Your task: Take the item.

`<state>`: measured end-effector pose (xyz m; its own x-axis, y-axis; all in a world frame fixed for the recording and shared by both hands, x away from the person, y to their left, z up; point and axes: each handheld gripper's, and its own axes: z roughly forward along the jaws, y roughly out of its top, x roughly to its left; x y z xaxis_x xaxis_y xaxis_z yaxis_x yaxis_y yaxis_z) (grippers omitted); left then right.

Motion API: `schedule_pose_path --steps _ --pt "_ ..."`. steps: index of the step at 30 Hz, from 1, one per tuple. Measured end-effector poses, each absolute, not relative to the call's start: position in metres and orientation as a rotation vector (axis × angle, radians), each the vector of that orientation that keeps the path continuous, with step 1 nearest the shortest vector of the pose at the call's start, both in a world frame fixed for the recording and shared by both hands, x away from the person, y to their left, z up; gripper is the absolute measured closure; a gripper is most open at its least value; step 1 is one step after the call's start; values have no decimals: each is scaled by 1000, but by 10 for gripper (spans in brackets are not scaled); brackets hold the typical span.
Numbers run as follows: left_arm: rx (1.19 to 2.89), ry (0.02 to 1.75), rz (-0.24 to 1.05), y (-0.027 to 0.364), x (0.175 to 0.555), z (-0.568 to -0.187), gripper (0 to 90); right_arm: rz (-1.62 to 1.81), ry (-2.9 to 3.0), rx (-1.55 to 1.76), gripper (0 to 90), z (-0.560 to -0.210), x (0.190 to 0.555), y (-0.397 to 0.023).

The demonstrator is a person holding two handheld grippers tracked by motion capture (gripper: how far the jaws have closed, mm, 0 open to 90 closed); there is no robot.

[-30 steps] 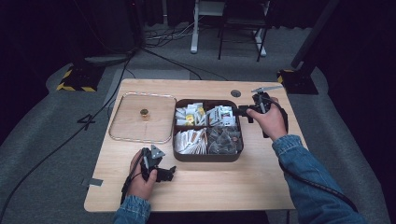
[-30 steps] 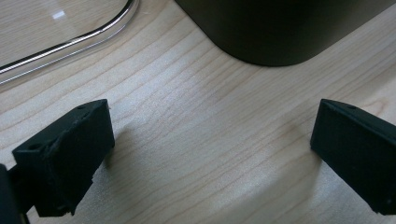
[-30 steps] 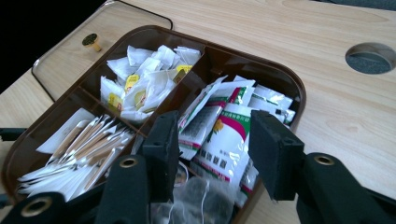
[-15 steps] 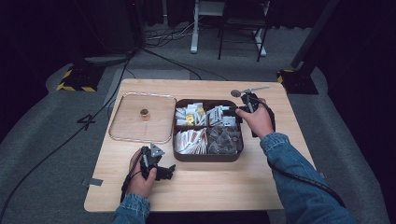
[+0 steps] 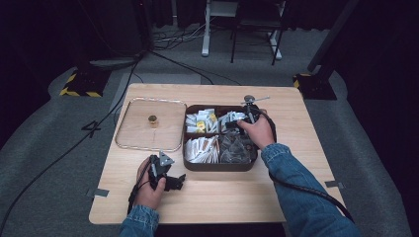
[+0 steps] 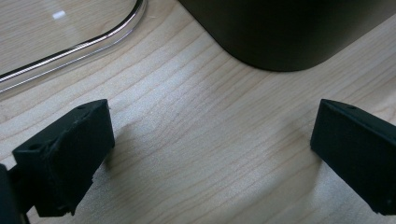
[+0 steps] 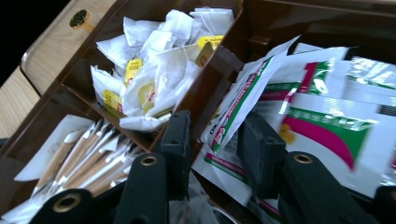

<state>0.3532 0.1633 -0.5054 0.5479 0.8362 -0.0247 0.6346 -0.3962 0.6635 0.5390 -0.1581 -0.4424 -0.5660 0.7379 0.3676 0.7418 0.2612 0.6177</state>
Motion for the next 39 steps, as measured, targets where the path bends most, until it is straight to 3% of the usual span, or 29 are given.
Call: schedule_pose_path --steps 5,12,16,39 --pt "2159 1179 417 163 353 -505 0 -1216 -2440 -1492 689 -454 541 -149" --pt "2158 1181 417 163 353 -505 0 -1212 -2397 -1585 824 -458 543 -144" --pt "2158 1181 417 163 353 -505 0 -1210 -2423 -1620 854 -454 540 -145" --pt "2159 1181 416 163 353 -505 0 -1446 -2393 -1484 872 -397 516 -174"
